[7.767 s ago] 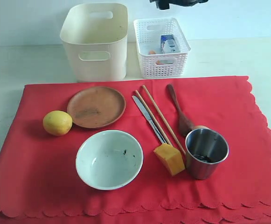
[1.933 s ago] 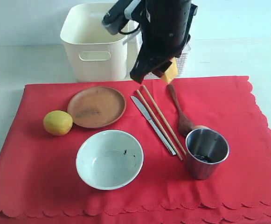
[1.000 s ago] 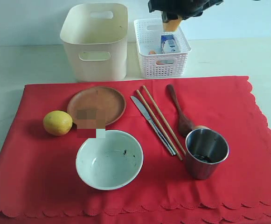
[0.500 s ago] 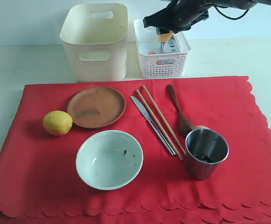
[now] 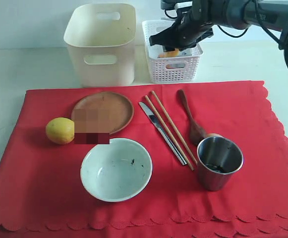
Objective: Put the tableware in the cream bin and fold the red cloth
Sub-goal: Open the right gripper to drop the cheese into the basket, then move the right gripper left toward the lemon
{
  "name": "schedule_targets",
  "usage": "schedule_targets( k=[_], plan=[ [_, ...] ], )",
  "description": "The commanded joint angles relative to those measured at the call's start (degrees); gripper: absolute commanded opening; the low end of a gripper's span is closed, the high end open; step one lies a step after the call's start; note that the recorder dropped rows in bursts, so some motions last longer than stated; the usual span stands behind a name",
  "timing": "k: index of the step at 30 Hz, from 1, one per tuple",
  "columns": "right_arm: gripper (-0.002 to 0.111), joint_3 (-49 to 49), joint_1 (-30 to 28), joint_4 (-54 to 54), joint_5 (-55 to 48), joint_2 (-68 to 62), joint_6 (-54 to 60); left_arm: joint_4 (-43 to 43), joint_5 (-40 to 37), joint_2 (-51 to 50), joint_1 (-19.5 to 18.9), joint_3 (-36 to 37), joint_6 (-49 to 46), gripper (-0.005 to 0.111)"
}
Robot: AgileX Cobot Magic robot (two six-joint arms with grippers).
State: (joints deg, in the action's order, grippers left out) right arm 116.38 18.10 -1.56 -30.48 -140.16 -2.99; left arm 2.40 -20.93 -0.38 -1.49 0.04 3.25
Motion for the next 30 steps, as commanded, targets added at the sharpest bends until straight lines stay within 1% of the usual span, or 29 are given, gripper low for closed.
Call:
schedule_targets(
  k=[1, 3, 4, 6, 8, 10, 13, 17, 30],
  plan=[
    [0.023, 0.7, -0.3, 0.4, 0.5, 0.0, 0.4, -0.3, 0.7, 0.4, -0.1, 0.0, -0.1, 0.0],
    [0.032, 0.7, -0.3, 0.8, 0.7, 0.0, 0.4, -0.3, 0.7, 0.4, -0.1, 0.0, -0.1, 0.0],
    [0.039, 0.7, -0.3, 1.0, 0.7, 0.0, 0.4, -0.3, 0.7, 0.4, -0.1, 0.0, -0.1, 0.0],
    [0.049, 0.7, -0.3, 1.2, 0.5, 0.0, 0.4, -0.3, 0.7, 0.4, -0.1, 0.0, -0.1, 0.0],
    [0.057, 0.7, -0.3, 1.2, 0.3, 0.2, 0.4, -0.3, 0.7, 0.4, -0.1, 0.0, -0.1, 0.0],
    [0.062, 0.7, -0.3, 1.2, -0.7, 0.8, 0.4, -0.3, 0.7, 0.4, -0.1, 0.0, -0.1, 0.0],
    [0.064, 0.7, -0.3, 1.6, -1.5, 2.2, 0.4, -0.3, 0.7, 0.4, -0.1, 0.0, -0.1, 0.0],
    [0.065, 0.7, -0.3, 1.6, -3.9, 4.9, 0.4, -0.3, 0.7, 0.4, -0.1, 0.0, -0.1, 0.0],
    [0.065, 0.7, -0.3, 1.6, -17.7, 16.7, 0.4, -0.3, 0.7, 0.4, -0.1, 0.0, -0.1, 0.0]
  ],
)
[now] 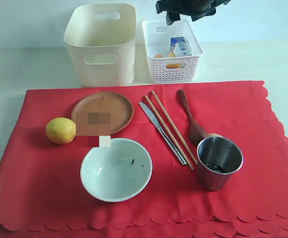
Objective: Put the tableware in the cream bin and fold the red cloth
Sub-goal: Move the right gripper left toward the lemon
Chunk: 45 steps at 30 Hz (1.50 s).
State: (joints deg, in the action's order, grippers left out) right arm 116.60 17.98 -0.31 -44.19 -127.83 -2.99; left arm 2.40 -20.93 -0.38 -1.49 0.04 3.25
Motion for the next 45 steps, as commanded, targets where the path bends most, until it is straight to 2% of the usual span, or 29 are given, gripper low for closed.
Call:
schedule_targets(
  k=[1, 15, 25, 31, 45],
  plan=[
    [0.065, 0.4, -0.2, 0.3, -5.0, 5.5, 0.4, -0.3, 0.7, 0.4, -0.1, 0.0, -0.1, 0.0],
    [0.065, 0.3, 0.0, -4.6, -16.3, 20.6, 0.4, -0.3, 0.7, 0.4, -0.1, 0.0, -0.1, 0.0],
    [0.065, 0.3, 0.1, -20.4, -20.1, 28.4, 9.8, -0.3, 0.7, 0.4, -0.1, 0.0, -0.1, 0.0],
    [0.065, 0.3, 4.8, -21.4, -21.6, 29.8, 12.7, -0.3, 0.7, 0.4, -0.1, 0.0, -0.1, 0.0],
    [0.063, 0.3, 22.0, -21.5, -20.6, 26.3, 16.9, -0.3, 0.7, 0.4, -0.1, 0.0, -0.1, 0.0]
  ],
)
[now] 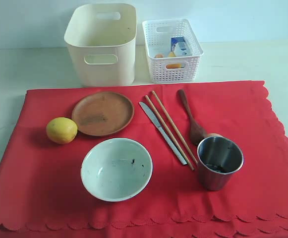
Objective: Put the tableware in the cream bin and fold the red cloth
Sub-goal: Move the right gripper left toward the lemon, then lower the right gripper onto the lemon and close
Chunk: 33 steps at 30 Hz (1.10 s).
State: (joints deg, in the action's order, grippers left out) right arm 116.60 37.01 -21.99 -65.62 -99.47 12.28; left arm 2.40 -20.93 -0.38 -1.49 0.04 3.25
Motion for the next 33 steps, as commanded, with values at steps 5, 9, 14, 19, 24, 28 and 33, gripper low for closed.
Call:
schedule_targets(
  k=[5, 9, 14, 19, 24, 28, 33],
  plan=[
    [0.063, 0.3, 8.6, 0.3, 0.9, -8.6, 4.7, -0.3, 0.7, 0.4, -0.1, 0.0, -0.1, 0.0],
    [0.063, 0.3, 12.2, 2.8, 0.9, -13.7, 5.6, -0.3, 0.7, 0.4, -0.1, 0.0, -0.1, 0.0],
    [0.063, 0.3, 14.3, 3.9, 1.0, -19.6, 5.6, -0.3, 0.7, 0.4, -0.1, 0.0, -0.1, 0.0],
    [0.064, 0.3, 14.7, 4.9, 3.1, -23.2, 5.0, -0.3, 0.7, 0.4, -0.1, 0.0, -0.1, 0.0],
    [0.072, 0.3, 15.0, 5.2, 6.7, -26.4, 4.0, -0.3, 0.7, 0.4, -0.1, 0.0, -0.1, 0.0],
    [0.073, 0.3, 15.0, 7.9, 10.1, -28.5, 2.1, -0.3, 0.7, 0.4, -0.1, 0.0, -0.1, 0.0],
    [0.073, 0.3, 15.0, 11.7, 13.9, -31.5, -0.5, -0.3, 0.7, 0.4, -0.1, 0.0, -0.1, 0.0]
  ],
)
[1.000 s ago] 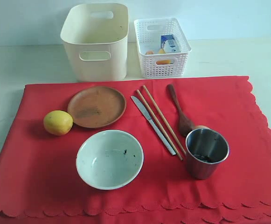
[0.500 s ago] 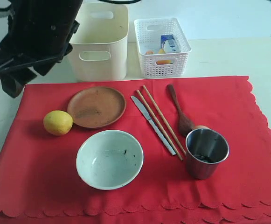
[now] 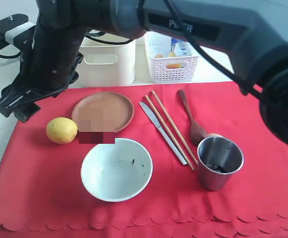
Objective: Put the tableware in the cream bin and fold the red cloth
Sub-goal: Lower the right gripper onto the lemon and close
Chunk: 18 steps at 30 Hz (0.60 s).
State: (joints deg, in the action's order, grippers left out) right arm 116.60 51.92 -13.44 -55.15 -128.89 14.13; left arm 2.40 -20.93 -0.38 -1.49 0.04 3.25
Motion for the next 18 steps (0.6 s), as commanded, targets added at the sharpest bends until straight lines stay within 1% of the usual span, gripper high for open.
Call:
schedule_targets(
  k=[1, 5, 18],
  plan=[
    [0.073, 0.3, 0.1, 3.8, 3.7, -2.6, -2.7, -0.3, 0.7, 0.4, -0.1, 0.0, -0.1, 0.0],
    [0.073, 0.3, 0.1, 6.5, 4.5, -4.6, -4.1, -0.3, 0.7, 0.4, -0.1, 0.0, -0.1, 0.0],
    [0.073, 0.3, 0.1, 6.3, 5.5, -8.7, -4.3, -0.3, 0.7, 0.4, -0.1, 0.0, -0.1, 0.0]
  ],
)
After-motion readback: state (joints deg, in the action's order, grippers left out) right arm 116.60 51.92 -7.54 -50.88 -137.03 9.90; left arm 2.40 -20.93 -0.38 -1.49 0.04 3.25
